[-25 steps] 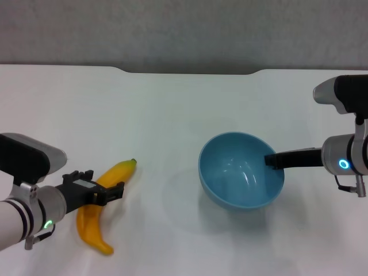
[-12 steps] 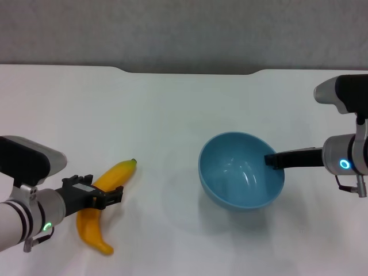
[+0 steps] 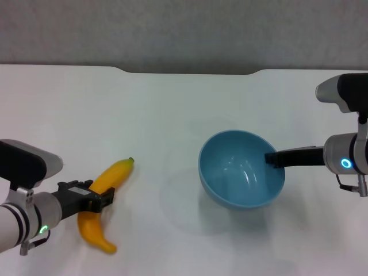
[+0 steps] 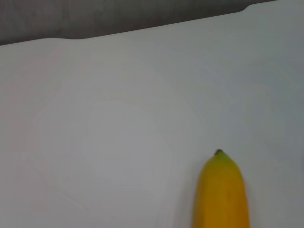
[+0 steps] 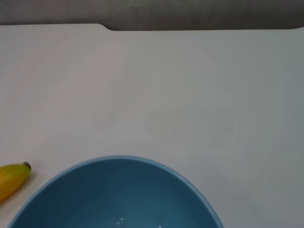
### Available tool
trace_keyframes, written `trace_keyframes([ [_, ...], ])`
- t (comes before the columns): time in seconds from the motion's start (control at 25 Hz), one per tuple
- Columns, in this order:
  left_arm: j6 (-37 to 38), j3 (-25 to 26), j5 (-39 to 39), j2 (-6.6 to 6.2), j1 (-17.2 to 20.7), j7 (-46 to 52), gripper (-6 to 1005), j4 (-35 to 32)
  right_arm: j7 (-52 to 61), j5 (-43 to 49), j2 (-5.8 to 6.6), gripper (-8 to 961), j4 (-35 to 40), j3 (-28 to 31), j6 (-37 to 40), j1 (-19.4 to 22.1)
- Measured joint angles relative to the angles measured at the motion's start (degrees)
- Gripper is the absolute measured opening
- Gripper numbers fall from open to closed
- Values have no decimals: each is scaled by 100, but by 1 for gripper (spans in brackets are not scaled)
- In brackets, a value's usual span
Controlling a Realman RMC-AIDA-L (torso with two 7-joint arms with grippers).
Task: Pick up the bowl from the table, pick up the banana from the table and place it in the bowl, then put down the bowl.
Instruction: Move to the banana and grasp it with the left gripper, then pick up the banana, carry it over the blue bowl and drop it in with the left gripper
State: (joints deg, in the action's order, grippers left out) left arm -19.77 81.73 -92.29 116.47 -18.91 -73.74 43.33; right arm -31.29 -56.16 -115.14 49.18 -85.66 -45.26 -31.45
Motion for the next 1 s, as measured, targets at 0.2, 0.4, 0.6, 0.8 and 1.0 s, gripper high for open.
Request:
trace_keyframes([
  [0.2,-1,8,0,-2,2,-5,591,40,1,0,0,96,8,-3,6,10],
  [0.4,-33,19,0,-7,8,0,500,137,12,-3,0,101,13,-3,-18,15],
  [0.6,-210,111,0,-24,96,16,498,711,12,9,1,106,2,106,-30,14],
  [0.8,-867,483,33,-2,164,66,500,1672,16,-6,-5,112,-58,69,-30,-88],
  [1.0,-1185,495,158,11,204,231,502,2396,41,-136,-29,117,-237,-28,-31,-269],
])
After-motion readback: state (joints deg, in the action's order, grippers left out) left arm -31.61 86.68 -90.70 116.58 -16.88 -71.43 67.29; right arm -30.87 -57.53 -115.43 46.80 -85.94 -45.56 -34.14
